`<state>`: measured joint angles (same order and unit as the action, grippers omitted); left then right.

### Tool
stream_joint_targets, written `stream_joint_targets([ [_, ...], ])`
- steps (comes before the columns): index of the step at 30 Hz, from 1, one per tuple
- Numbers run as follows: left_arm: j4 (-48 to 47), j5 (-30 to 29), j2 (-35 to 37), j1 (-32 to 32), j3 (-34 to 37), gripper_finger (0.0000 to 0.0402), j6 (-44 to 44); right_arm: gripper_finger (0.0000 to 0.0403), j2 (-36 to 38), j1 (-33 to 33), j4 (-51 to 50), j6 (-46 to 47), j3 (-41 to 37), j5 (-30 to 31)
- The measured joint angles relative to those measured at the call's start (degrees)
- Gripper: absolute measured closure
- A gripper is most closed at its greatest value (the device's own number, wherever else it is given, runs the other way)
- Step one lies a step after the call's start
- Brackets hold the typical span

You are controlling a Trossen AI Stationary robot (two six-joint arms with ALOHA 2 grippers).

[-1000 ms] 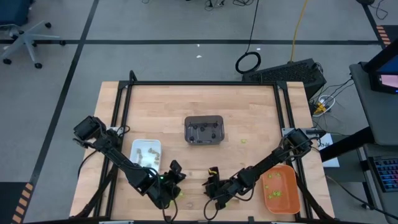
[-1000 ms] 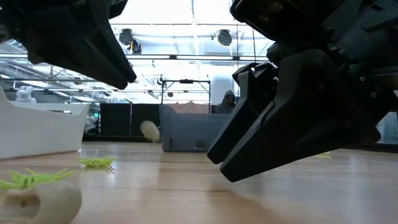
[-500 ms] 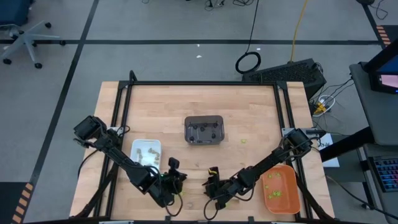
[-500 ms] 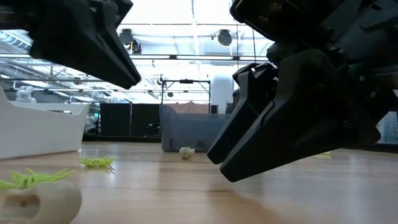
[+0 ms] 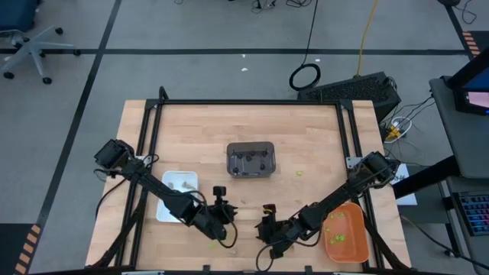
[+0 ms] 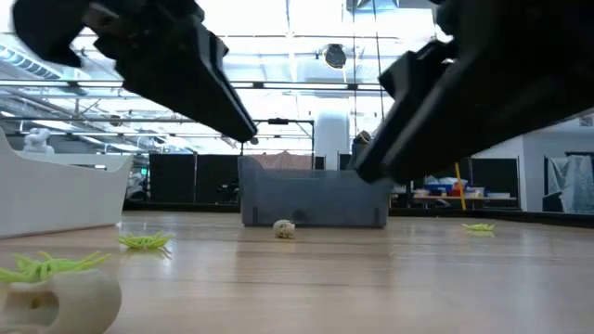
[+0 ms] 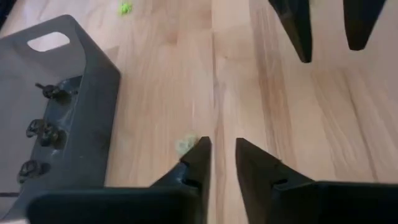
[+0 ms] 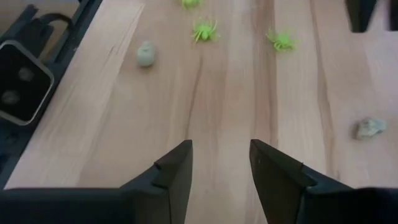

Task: Sort Halloween decoration
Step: Put the white skull toy into the white bin

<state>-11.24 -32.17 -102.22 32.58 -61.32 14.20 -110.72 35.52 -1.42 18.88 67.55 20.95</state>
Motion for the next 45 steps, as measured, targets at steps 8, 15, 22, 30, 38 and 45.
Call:
stream_joint_targets([
  [8,4.2,1.2,-3.3,-2.7,0.0,0.0251,-4.5,0.0255,0.0,0.4,-1.2,0.4,0.0,0.3],
  [15,5.1,2.7,-6.1,-5.2,0.0,0.0237,-5.5,0.0255,0.0,0.4,-1.2,0.3,0.0,0.3],
  [22,7.1,6.7,-8.4,-8.3,0.0,0.0237,-5.2,0.0255,0.0,0.4,-1.5,0.2,0.0,0.3],
  [30,6.9,10.5,-8.7,-11.2,0.0,0.0237,-5.6,0.0255,-0.1,0.4,-1.9,0.2,0.0,0.3],
  [38,5.8,18.3,-8.7,-14.4,0.0,0.0237,-5.9,0.0255,-0.1,0.4,-1.9,0.2,0.0,0.3],
  [45,5.6,22.4,-8.5,-15.4,1.0,0.0238,-6.4,0.0255,-0.1,0.4,-1.9,0.2,0.0,0.3],
])
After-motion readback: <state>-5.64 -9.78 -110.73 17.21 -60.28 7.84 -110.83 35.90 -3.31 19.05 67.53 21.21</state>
